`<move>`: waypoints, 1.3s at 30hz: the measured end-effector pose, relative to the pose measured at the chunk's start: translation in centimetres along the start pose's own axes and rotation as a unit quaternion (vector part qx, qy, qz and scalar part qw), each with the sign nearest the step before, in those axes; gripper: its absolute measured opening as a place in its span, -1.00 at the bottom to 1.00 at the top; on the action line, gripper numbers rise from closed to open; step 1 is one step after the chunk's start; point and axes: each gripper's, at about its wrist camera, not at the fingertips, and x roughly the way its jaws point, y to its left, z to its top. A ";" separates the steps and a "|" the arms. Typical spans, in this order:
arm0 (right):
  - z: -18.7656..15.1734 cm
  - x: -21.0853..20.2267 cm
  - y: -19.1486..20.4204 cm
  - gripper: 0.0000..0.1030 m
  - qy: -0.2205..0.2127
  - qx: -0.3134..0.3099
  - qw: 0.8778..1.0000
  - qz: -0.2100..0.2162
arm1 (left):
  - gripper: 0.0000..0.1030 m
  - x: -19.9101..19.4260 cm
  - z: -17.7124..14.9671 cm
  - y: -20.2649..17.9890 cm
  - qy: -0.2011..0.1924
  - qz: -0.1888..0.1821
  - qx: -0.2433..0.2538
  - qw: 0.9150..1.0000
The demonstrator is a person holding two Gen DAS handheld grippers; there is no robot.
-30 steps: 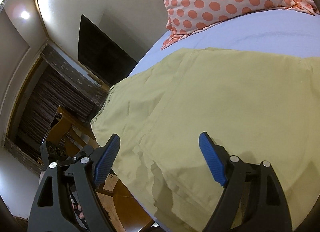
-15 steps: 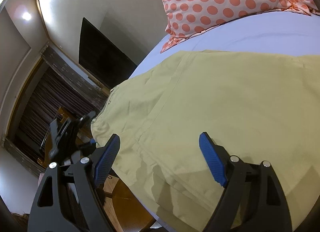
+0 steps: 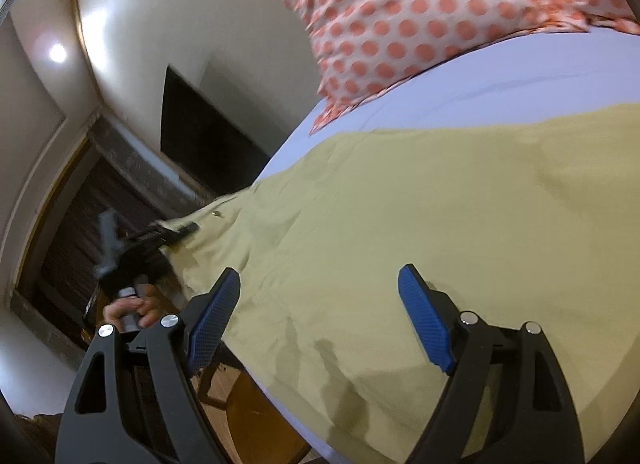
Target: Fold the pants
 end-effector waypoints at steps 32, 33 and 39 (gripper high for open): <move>2.0 -9.7 -9.7 0.12 -0.036 0.034 0.980 -0.192 | 0.63 -5.3 -18.4 -23.0 0.016 -0.206 0.465 0.861; 2.0 -9.7 -9.7 -0.03 -0.033 0.031 0.981 -0.187 | 0.62 -3.5 -16.0 -21.7 0.025 -0.175 0.421 0.890; 2.0 -10.1 -11.1 -0.20 -0.052 0.063 0.980 -0.180 | 0.59 5.9 -8.3 -16.2 0.142 -0.113 0.257 0.949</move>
